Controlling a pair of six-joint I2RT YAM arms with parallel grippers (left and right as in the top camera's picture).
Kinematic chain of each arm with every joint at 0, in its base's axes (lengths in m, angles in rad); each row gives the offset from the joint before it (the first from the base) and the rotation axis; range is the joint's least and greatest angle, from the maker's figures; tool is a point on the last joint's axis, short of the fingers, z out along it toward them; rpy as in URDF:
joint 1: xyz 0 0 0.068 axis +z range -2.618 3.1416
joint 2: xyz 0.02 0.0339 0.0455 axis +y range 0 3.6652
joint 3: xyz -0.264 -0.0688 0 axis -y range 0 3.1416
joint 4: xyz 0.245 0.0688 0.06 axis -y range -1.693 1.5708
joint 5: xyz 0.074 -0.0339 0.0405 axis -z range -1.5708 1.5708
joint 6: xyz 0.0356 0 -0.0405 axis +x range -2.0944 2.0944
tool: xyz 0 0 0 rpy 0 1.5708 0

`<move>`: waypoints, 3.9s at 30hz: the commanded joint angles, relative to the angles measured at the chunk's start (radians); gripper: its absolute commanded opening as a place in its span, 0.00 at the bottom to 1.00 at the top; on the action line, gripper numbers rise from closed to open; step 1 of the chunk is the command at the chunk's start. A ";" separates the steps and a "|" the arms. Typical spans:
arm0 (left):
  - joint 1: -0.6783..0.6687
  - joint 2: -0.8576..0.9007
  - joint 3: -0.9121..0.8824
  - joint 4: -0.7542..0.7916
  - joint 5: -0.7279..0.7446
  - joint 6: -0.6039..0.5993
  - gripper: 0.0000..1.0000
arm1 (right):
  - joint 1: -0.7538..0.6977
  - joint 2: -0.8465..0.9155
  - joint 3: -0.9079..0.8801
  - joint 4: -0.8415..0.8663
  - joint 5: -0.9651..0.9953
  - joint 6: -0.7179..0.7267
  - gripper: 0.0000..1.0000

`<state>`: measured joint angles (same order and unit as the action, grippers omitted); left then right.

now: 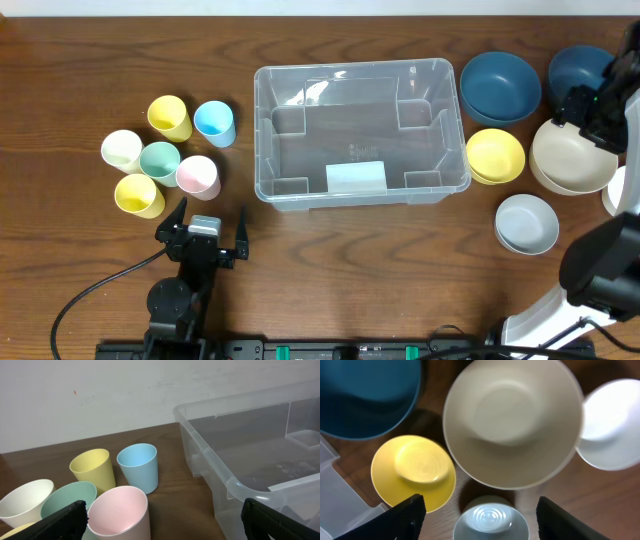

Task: Pack container
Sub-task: 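Reach the right gripper to the beige bowl rim and grasp it, then carry the beige bowl with the right gripper into the clear bin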

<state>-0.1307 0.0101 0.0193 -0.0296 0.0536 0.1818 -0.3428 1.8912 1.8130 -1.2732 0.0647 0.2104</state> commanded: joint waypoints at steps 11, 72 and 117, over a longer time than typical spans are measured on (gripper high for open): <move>0.006 -0.006 -0.015 -0.038 -0.002 0.005 0.98 | -0.001 0.151 0.010 0.023 -0.077 -0.149 0.53; 0.006 -0.006 -0.015 -0.038 -0.002 0.005 0.98 | 0.023 0.164 -0.204 0.273 -0.099 -0.339 0.01; 0.006 -0.006 -0.015 -0.038 -0.002 0.005 0.98 | 0.558 -0.094 0.446 -0.150 -0.227 -0.259 0.01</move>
<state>-0.1307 0.0101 0.0193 -0.0296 0.0532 0.1818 0.1200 1.8179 2.2421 -1.4368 -0.1658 -0.0345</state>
